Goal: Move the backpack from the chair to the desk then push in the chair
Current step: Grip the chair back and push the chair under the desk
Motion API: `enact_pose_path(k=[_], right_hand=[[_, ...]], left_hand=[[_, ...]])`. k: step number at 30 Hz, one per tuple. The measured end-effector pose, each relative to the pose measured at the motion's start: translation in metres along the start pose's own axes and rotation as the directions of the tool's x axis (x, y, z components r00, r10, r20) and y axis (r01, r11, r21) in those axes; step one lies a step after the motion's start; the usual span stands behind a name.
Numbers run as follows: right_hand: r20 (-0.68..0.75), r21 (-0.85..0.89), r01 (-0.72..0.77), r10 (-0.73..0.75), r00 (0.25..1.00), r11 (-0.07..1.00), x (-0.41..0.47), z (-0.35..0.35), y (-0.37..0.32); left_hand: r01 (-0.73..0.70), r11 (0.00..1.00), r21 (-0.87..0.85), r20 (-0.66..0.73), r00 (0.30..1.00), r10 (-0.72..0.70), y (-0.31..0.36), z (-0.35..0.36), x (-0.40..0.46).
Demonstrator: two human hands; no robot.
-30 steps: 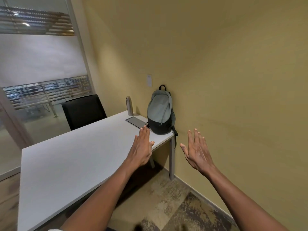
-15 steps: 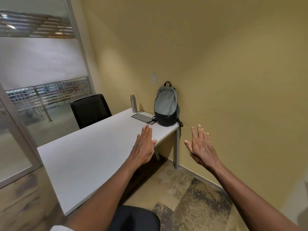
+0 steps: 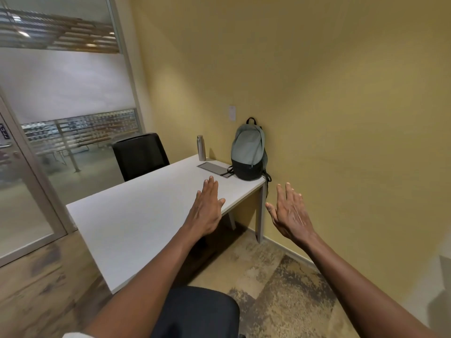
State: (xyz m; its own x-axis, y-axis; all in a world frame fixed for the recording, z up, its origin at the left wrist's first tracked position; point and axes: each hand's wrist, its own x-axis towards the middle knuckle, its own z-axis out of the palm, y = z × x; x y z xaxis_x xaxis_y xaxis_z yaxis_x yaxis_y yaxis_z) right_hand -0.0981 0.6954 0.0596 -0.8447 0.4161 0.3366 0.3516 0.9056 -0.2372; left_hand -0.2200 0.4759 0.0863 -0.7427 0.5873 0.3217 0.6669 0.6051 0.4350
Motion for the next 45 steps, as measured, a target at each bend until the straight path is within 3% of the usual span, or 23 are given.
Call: enact_pose_path(k=[10, 17, 24, 33, 45], right_hand=[[-0.045, -0.026, -0.004, 0.003, 0.999, 1.0, -0.054, -0.008, -0.07], [-0.079, -0.014, -0.1, 0.099, 0.992, 0.995, -0.129, -0.002, -0.147], [0.007, 0.018, -0.15, 0.15, 0.989, 0.989, -0.205, 0.006, -0.22], [0.073, -0.008, -0.074, 0.074, 0.995, 0.997, -0.272, 0.015, -0.272], [0.263, 0.089, 0.001, -0.025, 0.965, 0.996, -0.343, 0.02, -0.323]], left_hand=[[-0.044, 0.999, -0.012, 0.033, 0.998, 0.044, -0.035, -0.039, -0.056], [-0.129, 0.991, -0.037, 0.118, 0.984, 0.132, -0.085, -0.071, -0.123], [-0.146, 0.983, -0.114, 0.229, 0.959, 0.169, -0.13, -0.101, -0.201], [-0.151, 0.981, -0.122, 0.278, 0.944, 0.179, -0.181, -0.113, -0.269], [-0.059, 0.998, -0.026, 0.32, 0.945, 0.064, -0.218, -0.121, -0.354]])
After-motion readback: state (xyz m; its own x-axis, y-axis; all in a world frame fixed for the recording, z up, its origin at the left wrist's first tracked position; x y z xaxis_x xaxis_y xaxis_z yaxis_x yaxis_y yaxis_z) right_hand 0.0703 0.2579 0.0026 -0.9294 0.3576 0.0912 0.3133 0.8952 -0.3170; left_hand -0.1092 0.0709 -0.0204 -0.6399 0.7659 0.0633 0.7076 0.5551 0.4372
